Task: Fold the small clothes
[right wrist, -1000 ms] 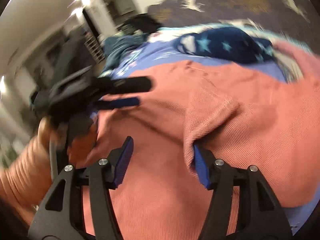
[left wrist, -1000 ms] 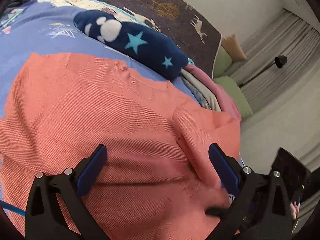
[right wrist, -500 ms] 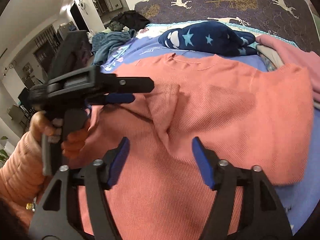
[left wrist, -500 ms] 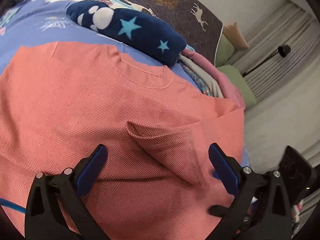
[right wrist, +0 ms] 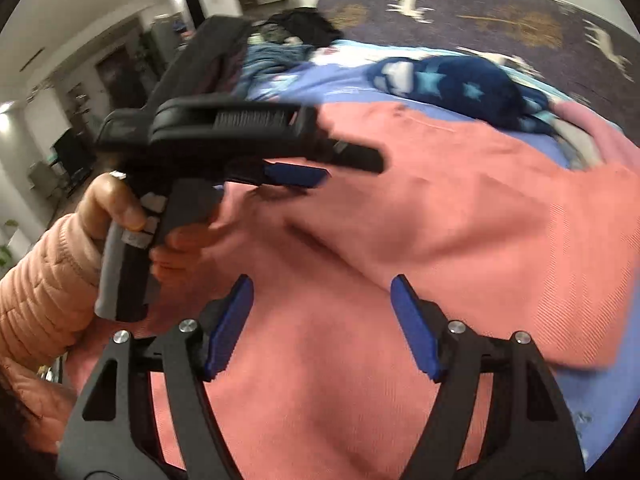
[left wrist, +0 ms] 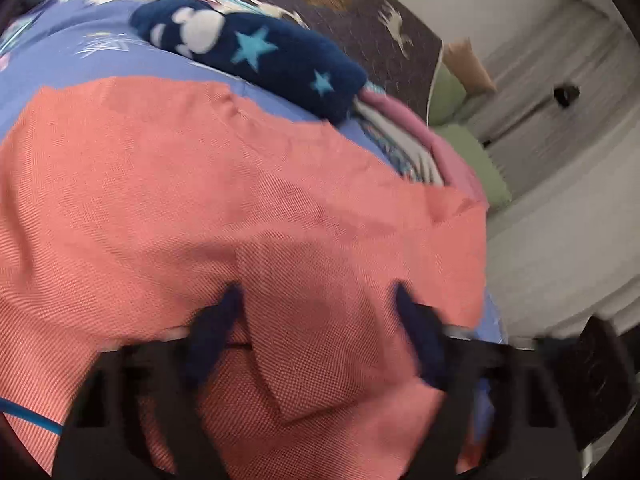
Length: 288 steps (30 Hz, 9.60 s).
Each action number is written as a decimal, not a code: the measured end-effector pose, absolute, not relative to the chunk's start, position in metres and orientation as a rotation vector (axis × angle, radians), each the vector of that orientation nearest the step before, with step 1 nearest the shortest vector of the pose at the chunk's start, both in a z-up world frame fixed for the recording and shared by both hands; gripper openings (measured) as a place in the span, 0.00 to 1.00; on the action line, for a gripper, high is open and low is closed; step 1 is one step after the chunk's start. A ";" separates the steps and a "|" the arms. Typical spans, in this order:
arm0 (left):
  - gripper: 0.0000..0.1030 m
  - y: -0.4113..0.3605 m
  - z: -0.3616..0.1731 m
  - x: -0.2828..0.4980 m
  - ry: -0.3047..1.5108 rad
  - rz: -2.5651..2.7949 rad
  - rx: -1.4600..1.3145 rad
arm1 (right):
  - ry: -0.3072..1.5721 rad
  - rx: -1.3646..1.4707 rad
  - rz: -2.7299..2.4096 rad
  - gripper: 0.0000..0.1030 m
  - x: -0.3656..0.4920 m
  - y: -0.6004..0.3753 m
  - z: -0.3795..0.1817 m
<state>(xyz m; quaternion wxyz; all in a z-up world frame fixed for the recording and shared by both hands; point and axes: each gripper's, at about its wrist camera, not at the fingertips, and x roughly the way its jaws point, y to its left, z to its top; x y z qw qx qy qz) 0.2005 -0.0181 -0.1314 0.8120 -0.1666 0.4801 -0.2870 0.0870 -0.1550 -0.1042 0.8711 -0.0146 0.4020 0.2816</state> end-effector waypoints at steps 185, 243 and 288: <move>0.58 0.156 -0.102 -0.116 0.897 -0.410 -0.194 | 0.676 0.486 0.217 0.04 -0.090 -0.260 -0.042; 0.11 0.175 -0.118 -0.046 0.865 -0.474 -0.319 | 0.893 0.396 0.299 0.05 -0.133 -0.245 -0.106; 0.02 0.111 -0.122 0.238 0.929 -0.309 -0.126 | 0.889 0.170 0.141 0.06 0.182 -0.305 -0.119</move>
